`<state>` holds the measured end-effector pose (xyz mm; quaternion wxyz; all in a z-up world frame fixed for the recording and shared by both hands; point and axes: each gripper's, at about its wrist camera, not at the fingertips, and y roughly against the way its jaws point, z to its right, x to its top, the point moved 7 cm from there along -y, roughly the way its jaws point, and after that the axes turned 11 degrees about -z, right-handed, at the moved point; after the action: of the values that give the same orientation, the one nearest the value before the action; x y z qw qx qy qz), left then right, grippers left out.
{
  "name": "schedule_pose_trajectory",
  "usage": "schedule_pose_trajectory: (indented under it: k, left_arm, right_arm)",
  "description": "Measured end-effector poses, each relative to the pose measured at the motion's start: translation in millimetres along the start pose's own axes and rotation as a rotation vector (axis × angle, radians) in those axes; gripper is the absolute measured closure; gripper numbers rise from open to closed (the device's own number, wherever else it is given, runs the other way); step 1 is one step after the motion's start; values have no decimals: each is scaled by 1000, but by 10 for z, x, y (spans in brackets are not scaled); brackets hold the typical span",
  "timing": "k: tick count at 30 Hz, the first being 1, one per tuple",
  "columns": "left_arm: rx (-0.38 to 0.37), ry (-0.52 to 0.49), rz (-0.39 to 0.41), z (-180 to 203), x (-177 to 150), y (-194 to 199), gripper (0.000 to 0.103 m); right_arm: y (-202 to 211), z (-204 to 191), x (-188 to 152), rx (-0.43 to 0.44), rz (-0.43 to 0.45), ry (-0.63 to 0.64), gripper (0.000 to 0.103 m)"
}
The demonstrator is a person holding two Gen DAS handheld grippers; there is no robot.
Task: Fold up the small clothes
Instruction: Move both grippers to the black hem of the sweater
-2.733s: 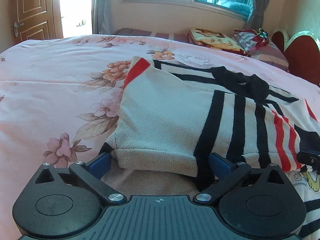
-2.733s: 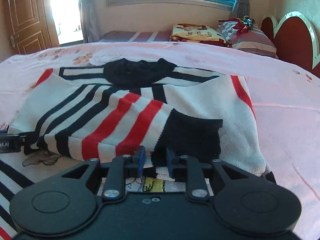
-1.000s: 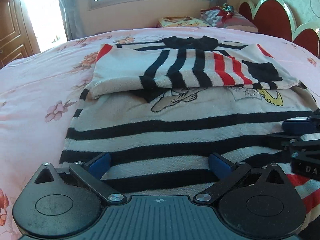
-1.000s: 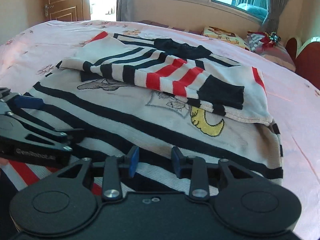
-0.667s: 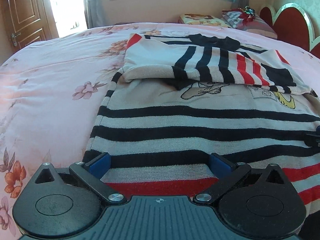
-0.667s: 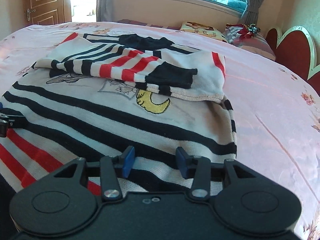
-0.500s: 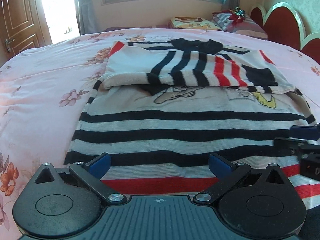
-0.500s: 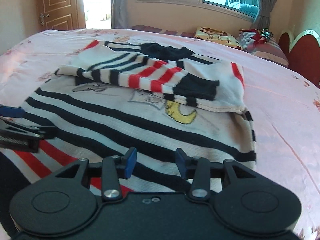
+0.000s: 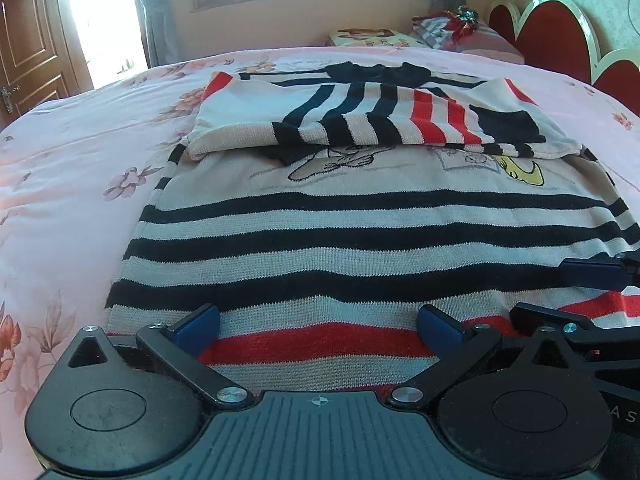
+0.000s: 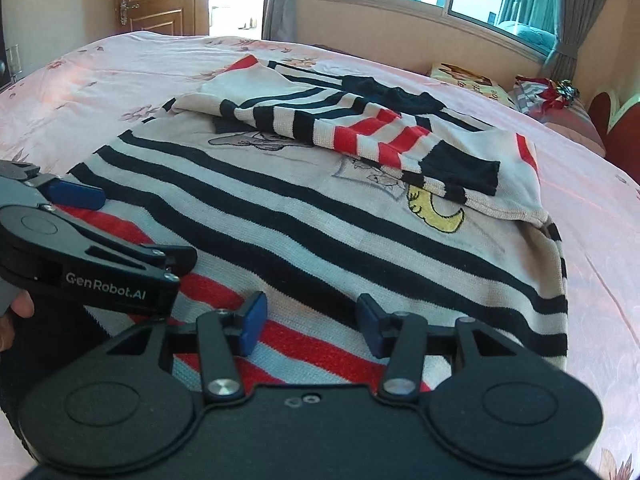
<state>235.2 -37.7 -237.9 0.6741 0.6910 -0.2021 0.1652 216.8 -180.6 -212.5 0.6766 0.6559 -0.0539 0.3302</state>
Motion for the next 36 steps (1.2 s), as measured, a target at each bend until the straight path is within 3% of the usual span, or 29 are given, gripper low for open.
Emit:
schedule_pose_trajectory:
  k: [12,17,20,26,29,32,36]
  left_arm:
    - [-49,-73,16,-303,-440,265,0]
    - [-63,-52,13,-536,-628,366,0]
    - [-57,-69,19,-594,-687,454,0]
    - [-50,-45,10,-675,-812,573,0]
    - [-69,-10,-6,-743,-908,484,0]
    - [-57,12,-25,-795,-925,524,0]
    - [-76,44,-42,-828,-991,544,0]
  right_arm:
    - [385,-44,-389,-65,-25,-125,52]
    - [389,-10,-591,-125,-50,-165,52]
    - [481,119,-675,-206,-65,-201,51]
    - [720,0,-766,-156,-14,-222,51]
    - [558,-105,-883,-191,-73,-174,53]
    - [595,-17,-940,-204,-64,-213,46]
    - [760,-3,-916,-188,-36,-227,49]
